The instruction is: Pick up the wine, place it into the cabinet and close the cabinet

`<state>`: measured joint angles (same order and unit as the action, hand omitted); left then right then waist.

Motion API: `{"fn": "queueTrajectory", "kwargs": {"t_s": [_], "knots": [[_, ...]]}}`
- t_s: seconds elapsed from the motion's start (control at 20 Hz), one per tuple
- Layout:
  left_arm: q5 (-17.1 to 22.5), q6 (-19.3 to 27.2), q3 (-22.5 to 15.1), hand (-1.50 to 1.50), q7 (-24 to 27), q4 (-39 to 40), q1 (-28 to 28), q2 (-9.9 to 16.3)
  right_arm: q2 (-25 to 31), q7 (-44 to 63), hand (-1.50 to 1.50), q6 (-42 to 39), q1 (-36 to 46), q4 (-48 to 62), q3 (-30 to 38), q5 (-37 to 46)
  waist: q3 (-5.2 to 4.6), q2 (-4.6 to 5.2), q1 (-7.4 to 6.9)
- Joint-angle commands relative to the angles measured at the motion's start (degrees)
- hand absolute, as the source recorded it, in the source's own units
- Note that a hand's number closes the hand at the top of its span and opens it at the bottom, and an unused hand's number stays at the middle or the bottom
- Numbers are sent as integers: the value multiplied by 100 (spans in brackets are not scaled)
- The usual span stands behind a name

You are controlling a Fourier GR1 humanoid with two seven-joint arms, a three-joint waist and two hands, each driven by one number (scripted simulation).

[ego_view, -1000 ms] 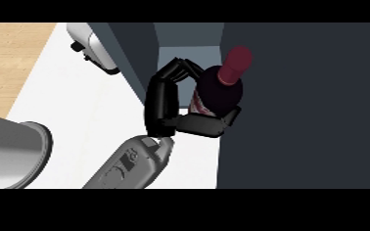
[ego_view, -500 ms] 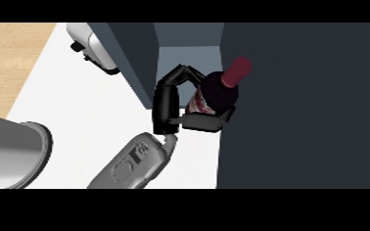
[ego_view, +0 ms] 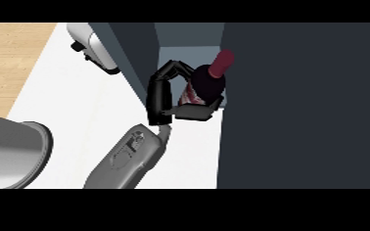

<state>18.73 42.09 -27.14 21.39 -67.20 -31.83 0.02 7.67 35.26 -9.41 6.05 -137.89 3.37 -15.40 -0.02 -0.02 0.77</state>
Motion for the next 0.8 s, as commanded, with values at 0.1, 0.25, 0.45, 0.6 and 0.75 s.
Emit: {"fn": "queueTrajectory", "kwargs": {"t_s": [0.1,0.25,0.45,0.6,0.75], "knots": [[279,-201,264,150,567,361,87,-2,-11,444,-150,143,-161,-945,23,-474,-1,-3,3],[221,-428,375,150,511,501,111,-1,132,293,-150,-116,-257,-658,344,-794,2,-3,-12],[412,-743,922,150,389,1339,-723,0,-114,-72,-150,-148,-405,-586,109,-514,3,11,36],[460,-940,978,150,416,1437,-707,-1,-3,50,-150,-136,-357,-610,281,-677,2,8,20],[477,-1022,1179,150,283,1469,-803,69,-81,-107,-150,-221,-515,-693,144,-574,3,2,4]]}}
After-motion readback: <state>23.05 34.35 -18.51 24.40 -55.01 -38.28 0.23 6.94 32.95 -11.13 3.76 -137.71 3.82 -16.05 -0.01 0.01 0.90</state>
